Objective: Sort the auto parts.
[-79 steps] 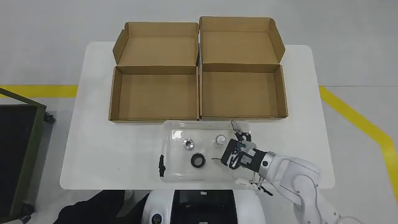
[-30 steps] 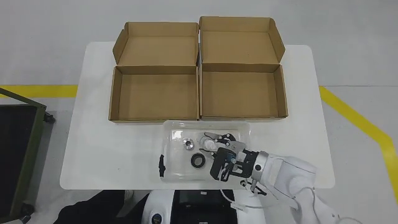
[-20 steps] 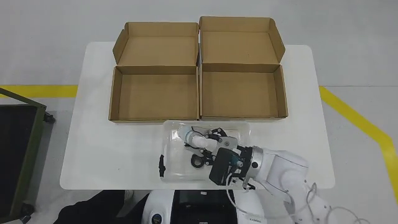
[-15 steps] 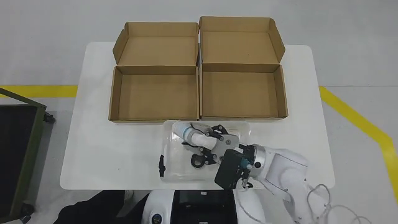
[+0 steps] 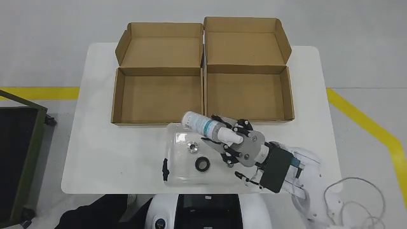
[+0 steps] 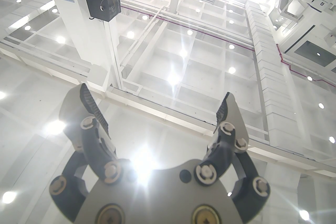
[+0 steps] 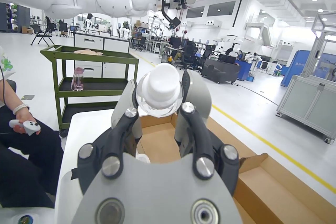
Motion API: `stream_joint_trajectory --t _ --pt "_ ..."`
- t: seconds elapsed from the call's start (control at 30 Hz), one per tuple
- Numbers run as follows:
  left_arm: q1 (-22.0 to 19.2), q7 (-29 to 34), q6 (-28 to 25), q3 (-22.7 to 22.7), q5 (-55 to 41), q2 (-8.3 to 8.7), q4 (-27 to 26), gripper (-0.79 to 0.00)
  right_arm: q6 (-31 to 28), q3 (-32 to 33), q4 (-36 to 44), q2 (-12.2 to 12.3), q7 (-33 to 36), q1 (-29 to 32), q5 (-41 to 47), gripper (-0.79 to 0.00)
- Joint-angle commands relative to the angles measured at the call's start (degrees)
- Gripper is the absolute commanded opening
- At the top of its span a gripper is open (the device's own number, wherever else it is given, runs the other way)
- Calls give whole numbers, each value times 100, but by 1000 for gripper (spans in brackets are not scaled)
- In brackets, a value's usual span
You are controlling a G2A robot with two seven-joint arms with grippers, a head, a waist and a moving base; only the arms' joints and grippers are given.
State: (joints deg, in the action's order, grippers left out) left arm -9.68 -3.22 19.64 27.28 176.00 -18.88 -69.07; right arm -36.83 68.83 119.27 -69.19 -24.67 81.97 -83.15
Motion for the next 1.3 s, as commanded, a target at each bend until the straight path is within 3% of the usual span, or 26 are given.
stream_joint_trajectory --t 0.0,0.4,0.6,0.97,1.27 --pt "0 0 0 0 0 0 0 0 53 46 58 6 -87 34 36 -785" --pt "0 0 0 0 0 0 0 0 428 267 465 39 -269 330 132 -785" --pt "0 0 0 0 0 0 0 0 705 84 453 10 -311 199 91 -785" --pt "0 0 0 0 0 0 0 0 609 21 194 9 -896 -46 -59 -785" --pt "0 0 0 0 0 0 0 0 268 461 167 104 -204 319 62 -785"
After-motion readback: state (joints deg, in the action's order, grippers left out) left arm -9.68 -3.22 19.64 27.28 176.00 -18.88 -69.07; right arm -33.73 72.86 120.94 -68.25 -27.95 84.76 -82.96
